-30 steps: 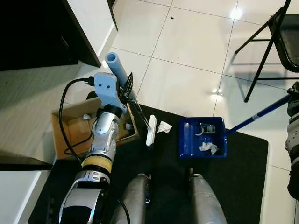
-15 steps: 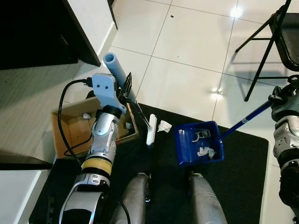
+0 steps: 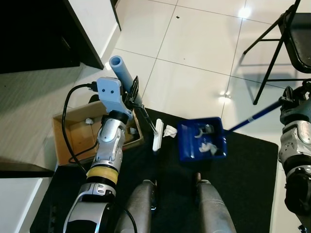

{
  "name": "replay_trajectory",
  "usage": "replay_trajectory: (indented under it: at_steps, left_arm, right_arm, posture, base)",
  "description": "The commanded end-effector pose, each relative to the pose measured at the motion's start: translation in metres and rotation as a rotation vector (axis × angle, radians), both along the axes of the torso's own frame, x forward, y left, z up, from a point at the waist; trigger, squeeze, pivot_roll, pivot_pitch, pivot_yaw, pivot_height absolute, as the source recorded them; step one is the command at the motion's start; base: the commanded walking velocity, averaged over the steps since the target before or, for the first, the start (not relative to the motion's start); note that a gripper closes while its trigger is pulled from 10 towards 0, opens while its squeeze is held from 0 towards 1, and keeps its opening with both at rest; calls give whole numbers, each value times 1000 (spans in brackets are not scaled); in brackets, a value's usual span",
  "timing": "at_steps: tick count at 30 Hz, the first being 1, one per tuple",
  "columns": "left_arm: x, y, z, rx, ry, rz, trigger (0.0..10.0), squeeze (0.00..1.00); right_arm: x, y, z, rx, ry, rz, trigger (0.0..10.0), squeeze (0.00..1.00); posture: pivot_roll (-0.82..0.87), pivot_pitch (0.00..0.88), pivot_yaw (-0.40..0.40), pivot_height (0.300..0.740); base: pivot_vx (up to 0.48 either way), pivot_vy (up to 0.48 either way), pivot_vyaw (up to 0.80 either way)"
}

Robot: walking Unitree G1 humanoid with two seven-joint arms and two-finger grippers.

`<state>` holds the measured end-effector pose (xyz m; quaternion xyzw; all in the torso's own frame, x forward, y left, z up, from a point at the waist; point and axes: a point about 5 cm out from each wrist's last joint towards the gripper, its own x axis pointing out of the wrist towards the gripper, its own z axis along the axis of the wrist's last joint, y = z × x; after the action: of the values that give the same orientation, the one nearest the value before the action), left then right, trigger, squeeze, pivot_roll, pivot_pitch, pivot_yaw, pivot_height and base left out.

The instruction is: Sweep floor

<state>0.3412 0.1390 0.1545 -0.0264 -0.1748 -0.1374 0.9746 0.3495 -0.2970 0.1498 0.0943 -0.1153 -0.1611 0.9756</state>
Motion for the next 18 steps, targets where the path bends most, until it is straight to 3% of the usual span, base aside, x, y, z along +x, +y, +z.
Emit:
replay_trajectory:
  at_steps: [1,12,15,18]
  left_arm:
    - [-5,-3,-8,-20,24,-9,10000,0]
    - [-8,-11,-8,-23,28,-38,10000,0]
    - [-7,-12,-8,-17,29,-40,10000,0]
    - [-6,-13,-8,-14,30,-41,10000,0]
  right_arm:
    - [-1,1,3,7,-42,-3,10000,0]
    - [-1,5,-2,-8,-19,3,10000,0]
    - [-3,2,-3,-18,-8,-10,10000,0]
    - [-11,-12,-10,-27,31,-91,10000,0]
  posture:
    - [83,382,29,740]
    - [90,392,28,740]
    - [90,392,27,740]
    - [91,394,27,740]
  base:
    - [0,0,0]
    - [0,0,0]
    - [0,0,0]
    - [0,0,0]
